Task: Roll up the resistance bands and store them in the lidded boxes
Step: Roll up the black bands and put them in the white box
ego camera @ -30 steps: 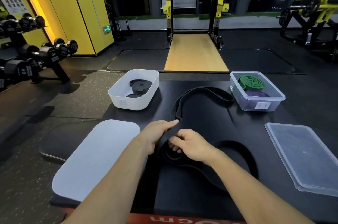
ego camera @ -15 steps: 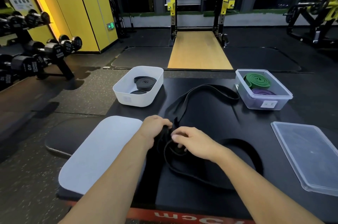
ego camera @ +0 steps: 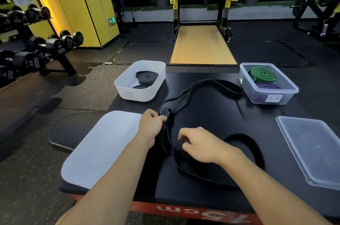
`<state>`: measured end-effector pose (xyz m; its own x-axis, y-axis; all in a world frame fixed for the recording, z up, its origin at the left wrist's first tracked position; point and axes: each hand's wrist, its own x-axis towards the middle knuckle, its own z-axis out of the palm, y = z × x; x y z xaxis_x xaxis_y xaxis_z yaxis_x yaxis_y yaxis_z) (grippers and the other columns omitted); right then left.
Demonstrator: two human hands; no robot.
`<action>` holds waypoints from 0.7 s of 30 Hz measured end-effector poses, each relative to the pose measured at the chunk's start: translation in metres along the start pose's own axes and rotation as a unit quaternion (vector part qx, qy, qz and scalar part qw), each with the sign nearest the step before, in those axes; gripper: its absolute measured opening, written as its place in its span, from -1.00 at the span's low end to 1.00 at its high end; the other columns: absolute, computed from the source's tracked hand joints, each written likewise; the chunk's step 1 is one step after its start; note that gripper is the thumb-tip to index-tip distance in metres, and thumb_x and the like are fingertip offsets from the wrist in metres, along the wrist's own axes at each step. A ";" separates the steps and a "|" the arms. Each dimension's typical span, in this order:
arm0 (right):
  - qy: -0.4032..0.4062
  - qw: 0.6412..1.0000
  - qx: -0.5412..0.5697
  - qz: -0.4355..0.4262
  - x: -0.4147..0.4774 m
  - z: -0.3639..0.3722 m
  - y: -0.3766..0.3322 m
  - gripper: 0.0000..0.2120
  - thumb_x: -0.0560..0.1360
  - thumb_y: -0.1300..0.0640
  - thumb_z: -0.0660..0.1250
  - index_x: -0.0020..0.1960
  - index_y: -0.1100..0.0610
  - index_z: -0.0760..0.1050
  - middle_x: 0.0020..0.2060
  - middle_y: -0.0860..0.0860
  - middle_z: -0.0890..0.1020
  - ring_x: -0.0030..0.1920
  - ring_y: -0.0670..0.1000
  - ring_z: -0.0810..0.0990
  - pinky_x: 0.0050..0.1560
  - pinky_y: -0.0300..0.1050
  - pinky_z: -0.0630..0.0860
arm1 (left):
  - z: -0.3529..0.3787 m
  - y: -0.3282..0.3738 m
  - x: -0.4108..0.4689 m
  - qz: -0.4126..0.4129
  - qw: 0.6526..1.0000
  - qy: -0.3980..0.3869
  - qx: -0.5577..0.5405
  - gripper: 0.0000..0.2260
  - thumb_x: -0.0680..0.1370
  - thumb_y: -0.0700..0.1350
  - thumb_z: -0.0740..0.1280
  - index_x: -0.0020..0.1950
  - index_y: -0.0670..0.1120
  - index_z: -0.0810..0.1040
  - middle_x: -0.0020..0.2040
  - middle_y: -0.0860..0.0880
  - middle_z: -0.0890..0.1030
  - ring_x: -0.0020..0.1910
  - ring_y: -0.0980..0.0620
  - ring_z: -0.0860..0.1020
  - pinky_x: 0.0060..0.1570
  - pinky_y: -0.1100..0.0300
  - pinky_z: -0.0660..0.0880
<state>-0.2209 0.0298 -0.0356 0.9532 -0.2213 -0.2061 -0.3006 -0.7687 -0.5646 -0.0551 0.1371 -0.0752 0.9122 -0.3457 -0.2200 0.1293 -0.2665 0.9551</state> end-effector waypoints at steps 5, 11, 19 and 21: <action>-0.090 0.986 0.123 0.070 0.002 -0.007 0.017 -0.85 0.64 0.20 0.11 0.03 0.02 0.43 -0.22 0.01 0.66 -0.41 0.04 0.61 -0.45 -0.14 0.39 | -0.001 -0.005 -0.005 0.043 0.998 0.008 0.053 -0.67 0.50 -0.24 0.44 -0.18 -0.04 0.28 -0.30 -0.05 0.36 -0.35 -0.03 0.34 -0.34 0.10 0.34; -0.175 0.965 0.041 0.191 -0.010 -0.068 0.032 -0.82 0.56 0.02 0.34 0.02 0.12 0.62 -0.35 0.02 0.69 -0.41 0.01 0.60 -0.39 -0.23 0.43 | 0.004 -0.009 -0.019 0.119 0.971 -0.002 0.207 -0.76 0.42 -0.18 0.38 -0.22 -0.02 0.30 -0.30 -0.06 0.51 -0.23 -0.25 0.62 -0.15 -0.12 0.56; 0.149 0.988 0.019 0.040 0.013 -0.046 0.029 -0.58 0.51 0.14 0.35 0.33 -0.10 0.43 0.16 -0.11 0.56 0.08 -0.04 0.56 0.22 0.03 0.54 | 0.003 -0.009 -0.020 0.130 0.970 0.009 0.204 -0.80 0.41 -0.18 0.40 -0.19 -0.11 0.36 -0.26 -0.12 0.56 -0.21 -0.25 0.59 -0.15 -0.09 0.56; 0.151 0.988 0.033 0.011 0.008 -0.038 0.017 -0.76 0.49 -0.03 0.39 0.15 -0.12 0.47 0.02 -0.17 0.56 -0.01 -0.07 0.57 0.14 0.07 0.57 | 0.003 -0.010 -0.020 0.129 0.971 0.017 0.201 -0.79 0.42 -0.17 0.41 -0.17 -0.14 0.37 -0.29 -0.09 0.54 -0.28 -0.19 0.55 -0.21 0.00 0.53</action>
<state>-0.2169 -0.0080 -0.0167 0.9102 -0.4135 0.0239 -0.3127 -0.7237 -0.6152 -0.0759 0.1440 -0.0808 0.9073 -0.4196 0.0289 -0.2605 -0.5066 0.8219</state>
